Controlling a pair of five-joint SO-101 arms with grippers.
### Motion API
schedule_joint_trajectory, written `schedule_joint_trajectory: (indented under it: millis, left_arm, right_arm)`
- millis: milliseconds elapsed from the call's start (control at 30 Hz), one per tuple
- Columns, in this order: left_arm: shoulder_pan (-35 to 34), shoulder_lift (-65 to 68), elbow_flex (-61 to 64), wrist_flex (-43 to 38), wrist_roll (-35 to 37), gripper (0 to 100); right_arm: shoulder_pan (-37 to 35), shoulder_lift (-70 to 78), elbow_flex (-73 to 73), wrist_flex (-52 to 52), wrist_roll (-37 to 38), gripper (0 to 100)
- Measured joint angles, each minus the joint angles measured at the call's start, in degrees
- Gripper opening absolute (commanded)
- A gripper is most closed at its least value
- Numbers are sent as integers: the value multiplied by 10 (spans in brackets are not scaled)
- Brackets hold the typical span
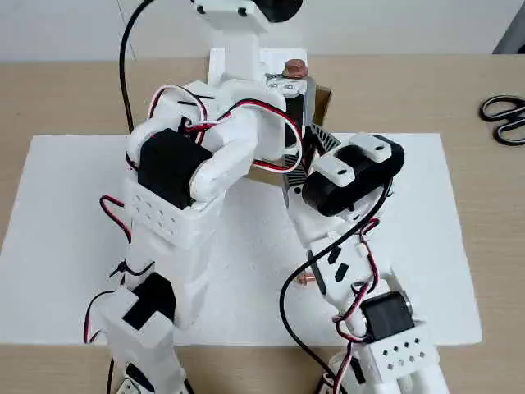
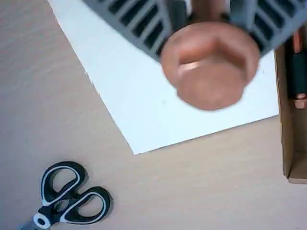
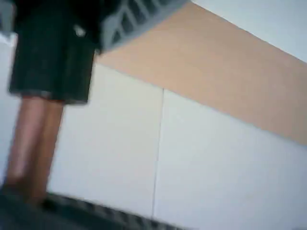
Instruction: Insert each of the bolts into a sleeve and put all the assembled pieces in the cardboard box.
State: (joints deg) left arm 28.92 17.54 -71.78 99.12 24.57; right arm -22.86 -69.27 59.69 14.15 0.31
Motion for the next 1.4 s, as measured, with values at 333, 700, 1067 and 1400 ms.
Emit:
schedule_joint_trajectory:
  millis: [333, 700, 1067, 1400]
  left_arm:
    - [-2, 7, 21, 5, 11, 366]
    - [-98, 1, -163, -34, 16, 277]
    - [-284, 0, 77, 3, 68, 6]
    - [-309, 1, 385, 3, 113, 6]
  right_arm:
    - [4, -3, -33, -2, 4, 4]
    - [54, 90, -82, -2, 4, 4]
    - [47, 700, -671, 193, -63, 3]
    - [26, 1131, -1134, 416, -67, 4]
